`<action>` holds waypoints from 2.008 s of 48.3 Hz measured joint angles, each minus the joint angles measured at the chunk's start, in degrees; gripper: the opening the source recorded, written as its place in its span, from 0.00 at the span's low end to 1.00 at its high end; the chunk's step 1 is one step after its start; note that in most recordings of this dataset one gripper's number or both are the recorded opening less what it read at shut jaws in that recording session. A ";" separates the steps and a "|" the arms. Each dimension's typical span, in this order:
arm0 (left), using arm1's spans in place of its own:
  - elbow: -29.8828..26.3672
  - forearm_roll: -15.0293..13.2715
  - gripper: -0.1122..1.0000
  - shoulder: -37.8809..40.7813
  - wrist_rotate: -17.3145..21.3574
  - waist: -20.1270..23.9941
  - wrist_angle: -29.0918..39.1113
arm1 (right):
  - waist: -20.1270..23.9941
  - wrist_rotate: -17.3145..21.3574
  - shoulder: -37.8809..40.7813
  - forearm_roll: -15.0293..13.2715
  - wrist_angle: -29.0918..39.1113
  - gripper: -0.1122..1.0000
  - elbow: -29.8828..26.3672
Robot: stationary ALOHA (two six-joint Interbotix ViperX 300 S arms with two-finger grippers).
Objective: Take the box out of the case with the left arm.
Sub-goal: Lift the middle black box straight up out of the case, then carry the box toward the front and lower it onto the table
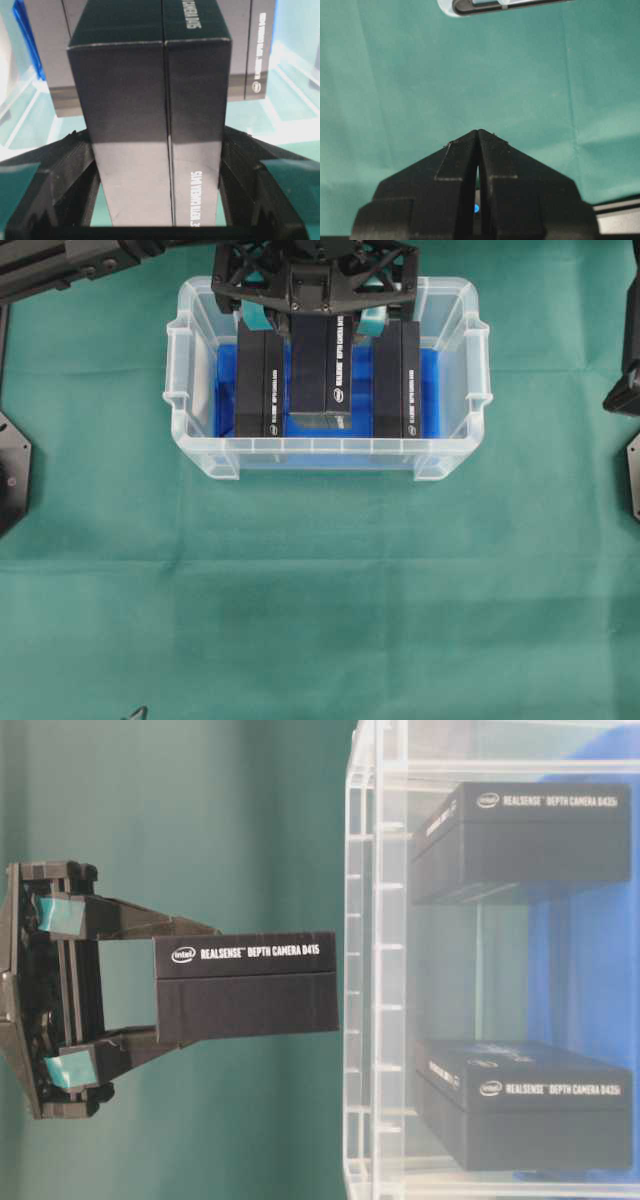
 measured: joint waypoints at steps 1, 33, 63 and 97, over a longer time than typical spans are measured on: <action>0.00 0.00 0.64 0.00 0.00 0.00 0.00 | -0.09 -0.09 0.00 0.00 0.00 0.10 0.00; 0.00 0.09 0.64 0.00 -0.44 -0.35 0.79 | 0.00 0.09 -0.09 0.00 0.18 0.10 0.00; 0.00 0.09 0.64 -1.67 -12.39 -13.97 1.14 | 0.00 0.09 -0.26 0.00 0.35 0.10 0.00; -0.09 0.09 0.64 -2.11 -25.05 -26.19 0.88 | -0.09 0.09 -0.18 -0.09 0.35 0.10 0.00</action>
